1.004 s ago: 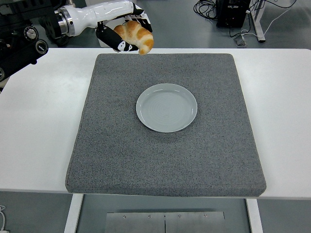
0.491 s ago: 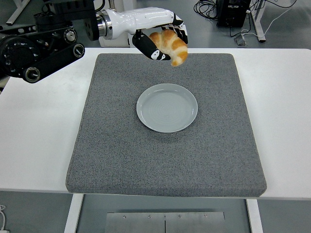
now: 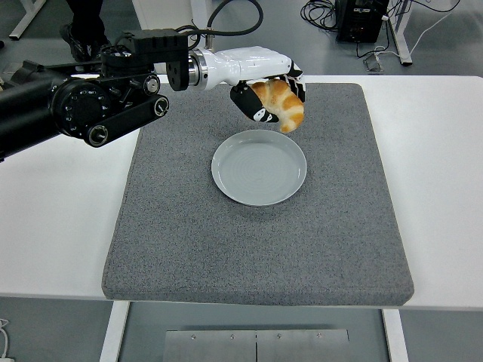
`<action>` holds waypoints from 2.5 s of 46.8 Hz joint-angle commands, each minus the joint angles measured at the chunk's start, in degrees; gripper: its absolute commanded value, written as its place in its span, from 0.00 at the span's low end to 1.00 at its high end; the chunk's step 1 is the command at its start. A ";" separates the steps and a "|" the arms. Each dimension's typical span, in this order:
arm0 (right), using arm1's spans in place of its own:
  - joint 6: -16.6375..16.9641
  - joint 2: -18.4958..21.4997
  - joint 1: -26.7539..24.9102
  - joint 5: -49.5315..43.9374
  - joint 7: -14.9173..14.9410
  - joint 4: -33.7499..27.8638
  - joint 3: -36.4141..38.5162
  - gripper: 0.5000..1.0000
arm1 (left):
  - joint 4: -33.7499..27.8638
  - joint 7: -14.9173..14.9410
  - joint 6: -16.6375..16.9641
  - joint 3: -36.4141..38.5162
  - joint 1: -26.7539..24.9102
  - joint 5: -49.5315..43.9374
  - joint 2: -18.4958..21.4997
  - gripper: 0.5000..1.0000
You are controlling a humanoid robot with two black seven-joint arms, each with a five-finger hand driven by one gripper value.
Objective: Place the bread on the plate
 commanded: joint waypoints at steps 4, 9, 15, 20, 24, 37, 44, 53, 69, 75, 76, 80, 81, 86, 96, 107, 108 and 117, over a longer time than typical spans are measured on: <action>0.00 0.00 0.00 0.00 -0.01 0.00 0.03 1.00 | 1.18 -0.01 1.01 0.58 1.39 0.03 -1.43 0.00; 0.00 0.00 0.00 0.00 -0.01 0.00 0.03 1.00 | 1.80 -0.01 1.72 2.07 1.92 -0.05 -2.13 0.00; 0.00 0.00 0.00 0.00 -0.01 0.00 0.03 1.00 | 3.12 -0.19 3.21 3.30 3.15 -0.14 -3.01 0.00; 0.00 0.00 0.00 0.00 -0.01 0.00 0.03 1.00 | 3.38 -0.19 3.39 3.39 4.47 -0.14 -3.45 0.00; 0.00 0.00 0.00 0.00 -0.01 0.00 0.03 1.00 | 3.47 -0.19 3.91 3.39 5.17 -0.14 -4.24 0.00; 0.00 0.00 0.00 0.00 -0.01 0.00 -0.06 1.00 | 6.81 -0.45 5.15 5.15 7.63 -0.14 -6.26 0.00; 0.00 0.00 0.00 0.00 0.00 0.00 0.03 1.00 | 8.21 -0.72 6.11 6.20 8.78 -0.14 -7.32 0.00; 0.00 0.00 0.00 0.00 0.00 0.00 -0.06 1.00 | 8.39 -0.63 6.46 6.29 9.57 -0.23 -7.49 0.00; 0.00 0.00 0.00 0.00 -0.01 0.00 0.03 1.00 | 9.54 -0.63 7.17 6.29 12.03 -0.14 -7.49 0.00; 0.00 0.00 0.00 0.00 -0.01 0.00 0.03 1.00 | 10.06 -0.72 7.61 6.29 12.73 -0.14 -7.41 0.00; 0.00 0.00 0.00 0.00 -0.01 0.00 0.03 1.00 | 10.24 -0.72 7.61 6.29 12.74 -0.14 -7.41 0.00; 0.00 0.00 0.00 0.00 -0.01 0.00 -0.06 1.00 | 10.68 -0.72 7.61 6.29 13.09 -0.14 -7.41 0.00; 0.00 0.00 0.00 0.00 -0.01 0.00 0.03 1.00 | 10.76 -0.72 7.61 6.29 13.17 -0.14 -7.41 0.00; 0.00 0.00 0.00 0.00 -0.01 0.00 0.03 1.00 | 10.77 -0.72 7.69 6.29 13.53 -0.14 -7.41 0.00; 0.00 0.00 0.00 0.00 -0.01 0.00 0.03 1.00 | 10.77 -0.72 8.05 6.29 14.32 -0.14 -7.41 0.00; 0.00 0.00 0.00 0.00 -0.01 0.00 -0.06 1.00 | 10.77 -0.45 7.96 6.29 14.67 -0.32 -7.32 0.00; 0.00 0.00 0.00 0.00 -0.01 0.00 0.03 1.00 | 10.77 -0.54 7.96 6.29 14.67 -0.40 -7.32 0.09; 0.00 0.00 0.00 0.00 -0.01 0.00 0.03 1.00 | 10.06 -0.63 7.87 6.20 14.14 -0.49 -6.70 0.68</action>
